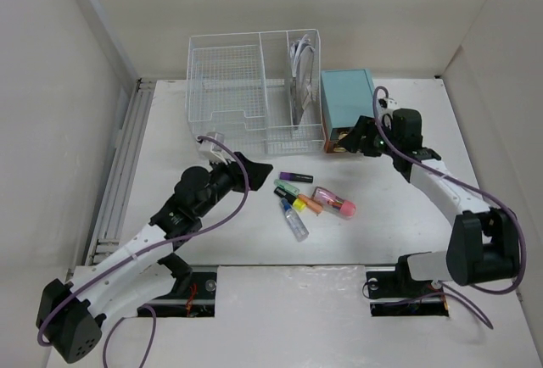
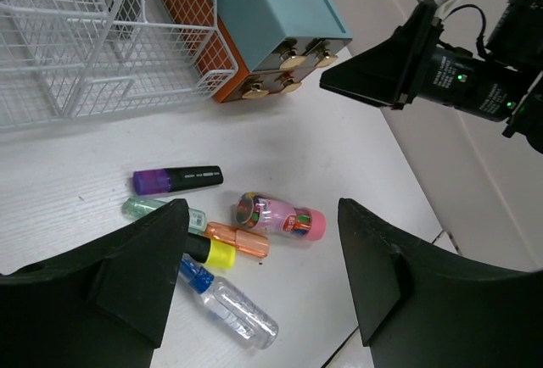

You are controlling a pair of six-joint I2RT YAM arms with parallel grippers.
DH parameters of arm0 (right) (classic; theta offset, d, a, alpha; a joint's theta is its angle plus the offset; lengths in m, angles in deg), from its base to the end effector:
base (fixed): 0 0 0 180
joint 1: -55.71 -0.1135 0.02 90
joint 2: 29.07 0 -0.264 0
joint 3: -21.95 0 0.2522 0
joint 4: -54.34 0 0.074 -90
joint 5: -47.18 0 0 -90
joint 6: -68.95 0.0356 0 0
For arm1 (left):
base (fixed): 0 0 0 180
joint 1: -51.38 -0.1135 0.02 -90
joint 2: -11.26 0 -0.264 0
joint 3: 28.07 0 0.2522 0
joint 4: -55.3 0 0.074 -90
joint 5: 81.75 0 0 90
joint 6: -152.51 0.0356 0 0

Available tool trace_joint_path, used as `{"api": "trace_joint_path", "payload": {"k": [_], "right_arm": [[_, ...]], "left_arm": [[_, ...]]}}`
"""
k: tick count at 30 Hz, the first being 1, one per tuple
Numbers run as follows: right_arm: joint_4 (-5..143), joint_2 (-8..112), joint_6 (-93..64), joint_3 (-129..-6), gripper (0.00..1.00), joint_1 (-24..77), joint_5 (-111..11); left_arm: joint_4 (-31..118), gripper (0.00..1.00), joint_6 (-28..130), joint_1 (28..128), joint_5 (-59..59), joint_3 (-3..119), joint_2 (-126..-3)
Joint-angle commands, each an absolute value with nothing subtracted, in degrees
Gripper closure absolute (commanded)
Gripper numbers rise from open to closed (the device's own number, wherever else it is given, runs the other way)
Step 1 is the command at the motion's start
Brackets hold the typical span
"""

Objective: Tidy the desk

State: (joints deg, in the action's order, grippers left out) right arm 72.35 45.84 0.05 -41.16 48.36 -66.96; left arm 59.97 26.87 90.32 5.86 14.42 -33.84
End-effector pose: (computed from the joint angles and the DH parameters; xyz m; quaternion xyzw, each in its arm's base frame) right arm 0.2863 0.0516 0.2639 -0.0028 0.8525 0.2959 0.4309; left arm 0.1508 -0.1238 0.2930 0.0350 0.6934 -0.4475 0.5637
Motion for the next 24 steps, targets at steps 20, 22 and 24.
{"api": "trace_joint_path", "payload": {"k": [20, 22, 24], "right_arm": [[53.3, 58.2, 8.3, -41.3, 0.33, 49.1, -64.6], [52.7, 58.7, 8.3, -41.3, 0.36, 49.1, -64.6], [52.7, 59.3, 8.3, -41.3, 0.4, 49.1, -64.0]], "left_arm": [[65.6, 0.29, 25.9, 90.7, 5.3, 10.7, -30.7], [65.6, 0.29, 25.9, 90.7, 5.3, 10.7, -30.1], [65.6, 0.29, 25.9, 90.7, 5.3, 10.2, -30.1]]}}
